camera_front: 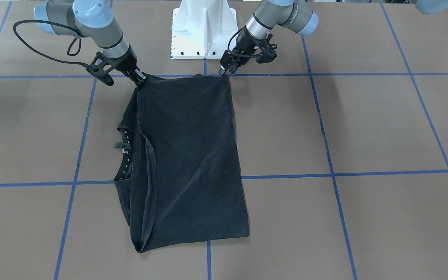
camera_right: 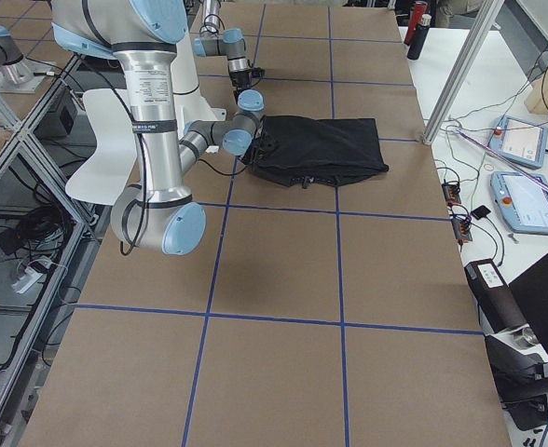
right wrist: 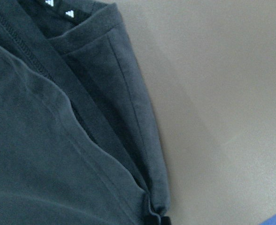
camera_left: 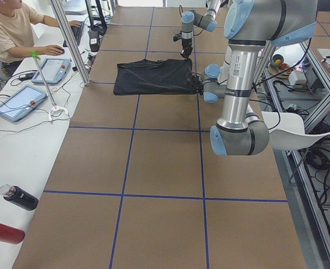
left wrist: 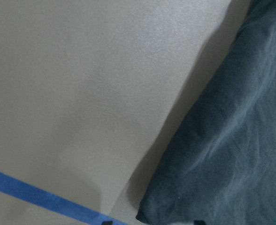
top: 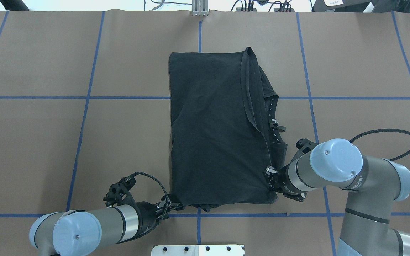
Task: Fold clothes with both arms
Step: 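Grasp the near corners of the black shirt with both grippers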
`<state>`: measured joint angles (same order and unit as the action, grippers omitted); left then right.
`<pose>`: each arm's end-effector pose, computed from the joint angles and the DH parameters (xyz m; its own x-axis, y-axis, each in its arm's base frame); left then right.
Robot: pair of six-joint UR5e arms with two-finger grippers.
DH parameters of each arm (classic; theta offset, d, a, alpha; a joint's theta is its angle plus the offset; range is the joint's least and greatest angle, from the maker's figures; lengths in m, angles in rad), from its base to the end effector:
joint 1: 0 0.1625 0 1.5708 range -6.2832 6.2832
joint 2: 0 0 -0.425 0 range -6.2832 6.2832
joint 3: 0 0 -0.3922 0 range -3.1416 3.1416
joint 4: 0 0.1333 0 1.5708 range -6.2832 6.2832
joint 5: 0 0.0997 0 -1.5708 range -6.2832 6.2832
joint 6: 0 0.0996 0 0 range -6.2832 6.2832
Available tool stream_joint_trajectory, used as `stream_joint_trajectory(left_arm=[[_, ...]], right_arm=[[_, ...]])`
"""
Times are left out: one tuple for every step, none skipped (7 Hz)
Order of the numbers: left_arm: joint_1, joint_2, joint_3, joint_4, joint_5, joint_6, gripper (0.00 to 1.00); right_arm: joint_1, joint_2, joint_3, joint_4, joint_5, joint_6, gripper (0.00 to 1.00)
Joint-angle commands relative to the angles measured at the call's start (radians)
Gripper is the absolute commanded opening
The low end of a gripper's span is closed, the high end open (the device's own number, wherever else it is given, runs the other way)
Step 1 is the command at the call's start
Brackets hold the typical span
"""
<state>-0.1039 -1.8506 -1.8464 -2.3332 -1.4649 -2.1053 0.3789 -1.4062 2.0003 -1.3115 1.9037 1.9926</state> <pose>0.5535 -0.2023 0.2924 0.1098 -0.5208 -0.8466 0.3032 0.8287 -0.4704 -0.4562 -0.2901 0.3490 0.5078 0.6186 0.5995 -0.3603 0.7846 -0.5045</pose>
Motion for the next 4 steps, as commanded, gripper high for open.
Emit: stream_joint_trajectory(left_arm=[[0.0,-0.012,0.006,0.0,0.0,0.001,0.6],[-0.002,-0.013,0.012,0.0,0.0,0.001,0.59],[-0.002,-0.015,0.025,0.0,0.001,0.001,0.59],[-0.002,-0.016,0.026,0.0,0.0,0.001,0.55]], right_arm=[[0.0,-0.002,0.0,0.0,0.0,-0.001,0.0],[0.0,0.0,0.0,0.0,0.0,0.0,0.0],[0.0,-0.005,-0.002,0.0,0.0,-0.001,0.0],[0.0,-0.005,-0.002,0.0,0.0,0.0,0.0]])
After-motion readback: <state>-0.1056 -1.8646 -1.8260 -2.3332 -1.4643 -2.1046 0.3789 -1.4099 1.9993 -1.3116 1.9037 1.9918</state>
